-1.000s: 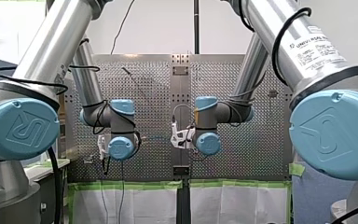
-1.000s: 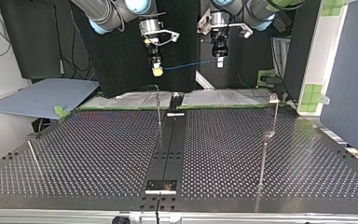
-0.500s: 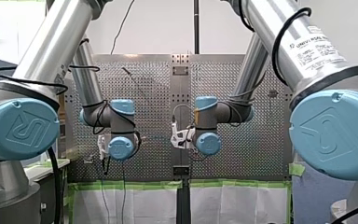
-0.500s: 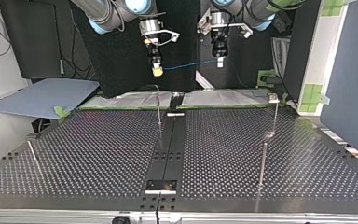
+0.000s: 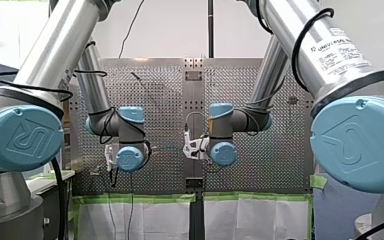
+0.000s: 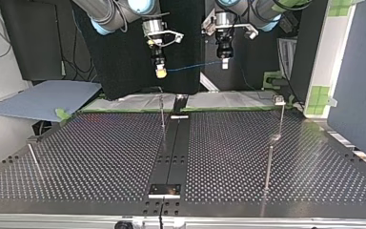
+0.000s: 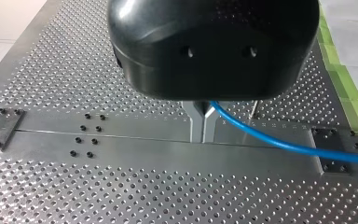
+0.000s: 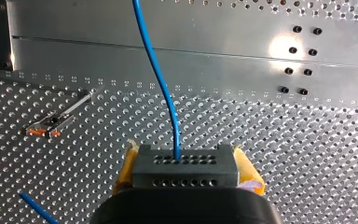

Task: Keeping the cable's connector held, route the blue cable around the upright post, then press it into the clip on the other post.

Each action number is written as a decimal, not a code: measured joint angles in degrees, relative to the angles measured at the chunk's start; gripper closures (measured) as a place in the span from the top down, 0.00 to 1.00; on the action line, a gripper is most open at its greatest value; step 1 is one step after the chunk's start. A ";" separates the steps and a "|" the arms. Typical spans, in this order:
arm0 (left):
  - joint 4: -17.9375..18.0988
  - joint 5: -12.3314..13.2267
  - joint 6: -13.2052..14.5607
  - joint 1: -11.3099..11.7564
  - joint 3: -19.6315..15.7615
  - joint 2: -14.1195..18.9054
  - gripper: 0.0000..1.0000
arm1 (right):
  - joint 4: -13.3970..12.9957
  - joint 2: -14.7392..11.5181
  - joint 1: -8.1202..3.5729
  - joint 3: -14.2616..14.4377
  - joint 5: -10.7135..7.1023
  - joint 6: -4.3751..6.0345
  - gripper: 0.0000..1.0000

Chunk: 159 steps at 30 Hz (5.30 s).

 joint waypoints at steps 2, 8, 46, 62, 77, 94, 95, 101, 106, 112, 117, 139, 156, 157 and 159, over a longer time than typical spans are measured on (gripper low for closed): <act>0.00 0.00 0.00 0.00 0.00 0.00 0.00 | 0.00 0.00 0.00 0.00 0.00 0.00 0.00; 0.00 0.00 0.00 0.00 0.00 0.00 0.00 | 0.00 0.00 0.00 0.00 0.00 0.00 0.00; 0.00 0.00 0.00 0.00 0.00 0.00 0.00 | 0.00 0.00 0.00 0.00 0.00 0.00 0.00; 0.00 0.00 0.00 0.00 0.00 0.00 0.00 | 0.00 0.00 0.00 0.00 0.00 0.00 0.00; 0.00 0.08 0.08 0.07 0.00 -0.07 0.00 | 0.00 0.00 0.00 0.00 0.00 0.00 0.00; 0.00 0.09 0.09 0.09 0.00 -0.09 0.00 | 0.00 0.00 0.00 0.00 0.00 0.00 0.00; 0.00 0.09 0.09 0.09 0.00 -0.09 0.00 | 0.00 0.00 0.00 0.00 0.00 0.00 0.00; -1.16 -0.05 1.20 0.44 -0.15 -0.62 0.00 | 0.98 0.97 -0.40 -0.85 0.25 -0.98 0.00; -3.47 -0.08 2.06 0.51 -0.16 -0.77 0.00 | 3.47 3.48 -0.59 -1.48 0.33 -2.23 0.00; -4.81 -0.09 2.18 0.53 -0.18 -0.78 0.00 | 6.79 6.78 -0.61 -1.57 0.35 -2.44 0.00; -4.91 -0.09 2.19 0.53 -0.18 -0.79 0.00 | 8.42 8.22 -0.61 -1.58 0.35 -2.46 0.00; -11.77 0.63 1.19 -1.01 0.01 6.23 0.00 | 15.20 2.14 -0.10 -6.34 -2.51 1.86 0.00; -20.55 -1.91 -0.26 1.53 7.45 15.02 0.00 | 24.41 -7.07 -0.47 -14.20 -5.95 2.27 0.00; -21.03 -1.94 -0.31 1.65 7.91 15.48 0.00 | 24.84 -7.50 -0.51 -14.58 -6.02 2.23 0.00; -22.17 -1.98 -0.39 1.90 9.07 16.64 0.00 | 25.82 -8.49 -0.57 -15.39 -6.14 2.28 0.00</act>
